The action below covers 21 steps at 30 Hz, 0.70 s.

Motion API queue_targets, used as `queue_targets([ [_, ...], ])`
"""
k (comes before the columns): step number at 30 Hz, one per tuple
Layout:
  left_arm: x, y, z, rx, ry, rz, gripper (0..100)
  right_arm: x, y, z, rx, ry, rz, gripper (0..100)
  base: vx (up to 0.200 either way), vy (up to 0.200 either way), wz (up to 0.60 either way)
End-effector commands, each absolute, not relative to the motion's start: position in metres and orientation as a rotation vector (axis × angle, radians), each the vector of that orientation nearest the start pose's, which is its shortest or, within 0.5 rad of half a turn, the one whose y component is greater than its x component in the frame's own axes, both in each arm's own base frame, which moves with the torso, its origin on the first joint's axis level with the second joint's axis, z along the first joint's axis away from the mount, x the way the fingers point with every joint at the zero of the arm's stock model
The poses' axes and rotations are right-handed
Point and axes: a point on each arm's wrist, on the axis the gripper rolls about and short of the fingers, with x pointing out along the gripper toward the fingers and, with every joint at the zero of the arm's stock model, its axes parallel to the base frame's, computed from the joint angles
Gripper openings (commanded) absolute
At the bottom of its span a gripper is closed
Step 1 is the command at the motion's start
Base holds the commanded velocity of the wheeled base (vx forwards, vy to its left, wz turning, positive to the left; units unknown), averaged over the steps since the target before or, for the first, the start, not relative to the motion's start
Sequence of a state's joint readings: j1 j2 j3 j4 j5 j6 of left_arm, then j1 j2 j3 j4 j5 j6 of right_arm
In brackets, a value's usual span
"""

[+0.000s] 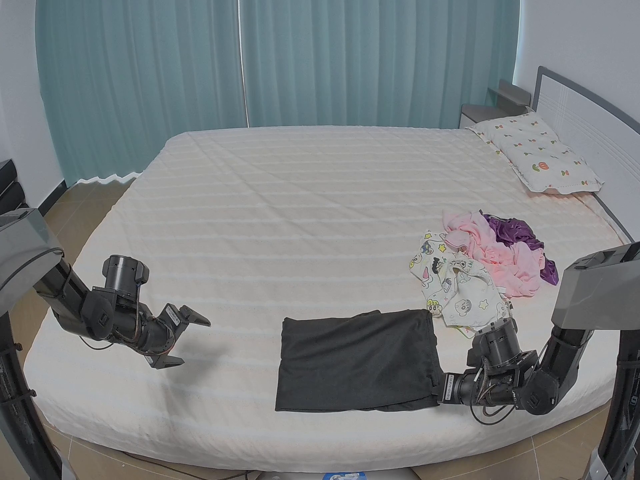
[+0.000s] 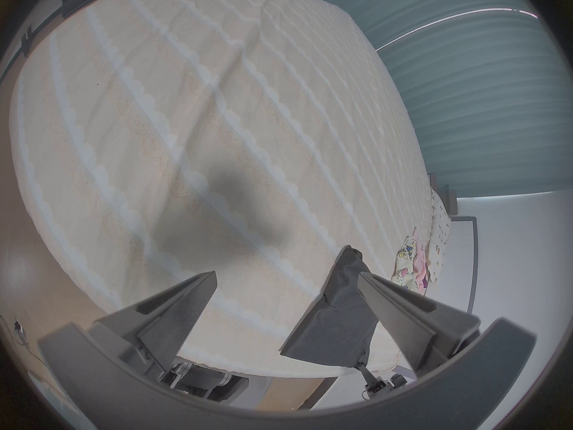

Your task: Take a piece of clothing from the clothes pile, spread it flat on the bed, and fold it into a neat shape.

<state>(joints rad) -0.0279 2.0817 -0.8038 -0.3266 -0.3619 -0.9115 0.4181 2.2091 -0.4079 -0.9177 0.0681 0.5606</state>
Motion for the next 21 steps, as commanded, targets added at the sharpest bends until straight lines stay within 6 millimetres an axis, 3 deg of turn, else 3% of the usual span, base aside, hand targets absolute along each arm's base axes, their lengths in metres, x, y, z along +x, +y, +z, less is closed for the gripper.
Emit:
queue_targets([
  [1, 0.328, -0.017, 0.033, -0.988, 1.053, 0.097, 100, 0.248, 0.112, -0.025, 0.354, 0.984, 0.192, 0, 0.0, 0.0, 0.0],
  [7, 0.328, -0.017, 0.033, -0.988, 1.053, 0.097, 100, 0.24, 0.109, -0.026, 0.334, 1.005, 0.195, 0, 0.0, 0.0, 0.0],
  [8, 0.328, -0.017, 0.033, -0.988, 1.053, 0.097, 100, 0.239, 0.109, -0.026, 0.331, 1.004, 0.197, 100, 0.0, 0.0, 0.0],
  [12, 0.328, -0.017, 0.033, -0.988, 1.053, 0.097, 100, 0.24, 0.109, -0.019, 0.347, 0.973, 0.205, 100, 0.0, 0.0, 0.0],
  [18, 0.327, -0.018, 0.037, -0.988, 1.044, 0.086, 100, 0.246, 0.104, 0.011, 0.506, 0.821, 0.191, 100, 0.0, 0.0, 0.0],
  [21, 0.326, -0.028, 0.037, -0.967, 1.06, 0.067, 100, 0.25, 0.1, 0.016, 0.571, 0.798, 0.169, 100, 0.0, 0.0, 0.0],
])
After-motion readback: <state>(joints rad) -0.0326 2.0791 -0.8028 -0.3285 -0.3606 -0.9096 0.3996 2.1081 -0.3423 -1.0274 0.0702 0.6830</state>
